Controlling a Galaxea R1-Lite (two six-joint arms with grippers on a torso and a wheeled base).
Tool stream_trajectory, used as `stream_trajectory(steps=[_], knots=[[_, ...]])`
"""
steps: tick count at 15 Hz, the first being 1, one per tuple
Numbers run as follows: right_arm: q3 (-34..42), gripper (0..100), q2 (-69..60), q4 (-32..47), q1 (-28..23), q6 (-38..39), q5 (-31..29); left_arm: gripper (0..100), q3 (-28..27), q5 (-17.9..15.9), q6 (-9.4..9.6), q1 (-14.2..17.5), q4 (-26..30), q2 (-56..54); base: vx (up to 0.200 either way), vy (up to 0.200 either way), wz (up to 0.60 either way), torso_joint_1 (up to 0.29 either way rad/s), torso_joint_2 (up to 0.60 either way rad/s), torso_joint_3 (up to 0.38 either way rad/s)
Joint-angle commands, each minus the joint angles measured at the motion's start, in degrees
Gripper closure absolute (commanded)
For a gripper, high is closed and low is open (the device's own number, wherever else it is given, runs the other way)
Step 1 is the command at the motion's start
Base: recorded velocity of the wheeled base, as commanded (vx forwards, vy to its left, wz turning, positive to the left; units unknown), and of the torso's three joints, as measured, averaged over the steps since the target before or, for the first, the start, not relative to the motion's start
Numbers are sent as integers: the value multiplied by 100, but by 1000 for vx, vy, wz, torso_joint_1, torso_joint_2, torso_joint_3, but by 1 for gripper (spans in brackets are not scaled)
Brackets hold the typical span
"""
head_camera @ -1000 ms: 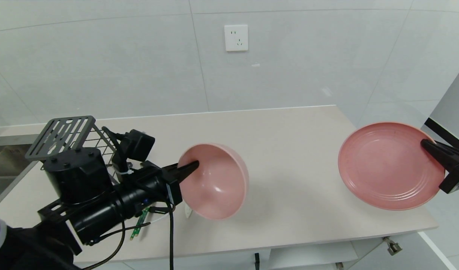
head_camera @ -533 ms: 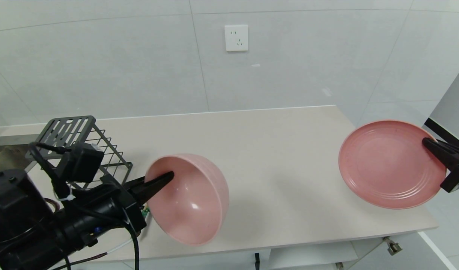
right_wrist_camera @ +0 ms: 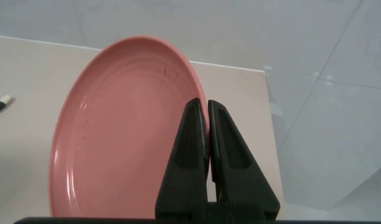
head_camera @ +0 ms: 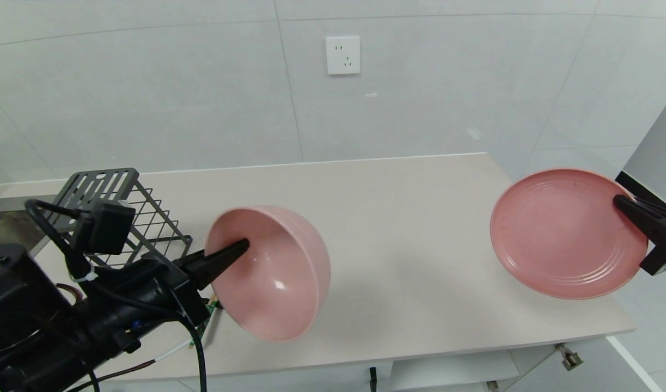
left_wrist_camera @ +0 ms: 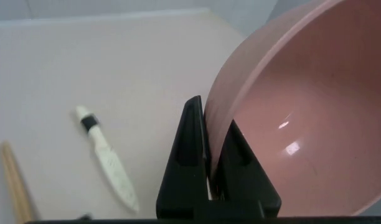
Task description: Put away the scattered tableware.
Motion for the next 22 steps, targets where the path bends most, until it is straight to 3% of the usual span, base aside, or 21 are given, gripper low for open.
stream_trajectory(steps=[1, 4, 5, 6, 7, 8, 9, 11, 13, 15, 17, 22], knots=[[-48, 100, -1, -13, 31, 71, 4, 100, -46, 34, -131, -119, -342, 145, 0, 0, 0, 0, 0, 0], [-40, 100, 17, -145, 391, 176, -14, 100, -20, 473, -60, -111, -544, 180, 0, 0, 0, 0, 0, 0], [-40, 100, 17, -242, 549, 211, -14, 100, -55, 728, 300, -93, -492, 224, 0, 0, 0, 0, 0, 0], [-13, 100, 35, -277, 646, 220, -23, 100, -117, 1598, 854, -102, -518, 356, 0, 0, 0, 0, 0, 0], [-5, 100, 61, -294, 760, 220, -49, 100, -310, 2539, 1117, -190, -729, 664, 0, 0, 0, 0, 0, 0], [13, 100, 87, -321, 866, 238, -120, 100, -451, 2758, 994, -269, -1186, 928, 0, 0, 0, 0, 0, 0], [22, 100, 105, -356, 945, 238, -199, 100, -530, 2776, 950, -322, -1555, 1138, 0, 0, 0, 0, 0, 0], [101, 100, 140, -848, 1121, 281, -401, 100, -653, 2811, 907, -559, -1555, 1191, 0, 0, 0, 0, 0, 0], [39, 100, 281, -1200, 1121, 387, -401, 100, -600, 2793, 977, -814, -1555, 1095, 0, 0, 0, 0, 0, 0], [-84, 100, 509, -1314, 1112, 378, -392, 100, -512, 2802, 1117, -823, -1555, 1156, 0, 0, 0, 0, 0, 0], [-119, 100, 571, -1314, 1103, 334, -383, 100, -503, 2811, 1117, -902, -1555, 1200, 0, 0, 0, 0, 0, 0], [-101, 100, 413, -1314, 1156, 27, -383, 100, -275, 2829, 1126, -1622, -1555, 989, 0, 0, 0, 0, 0, 0]])
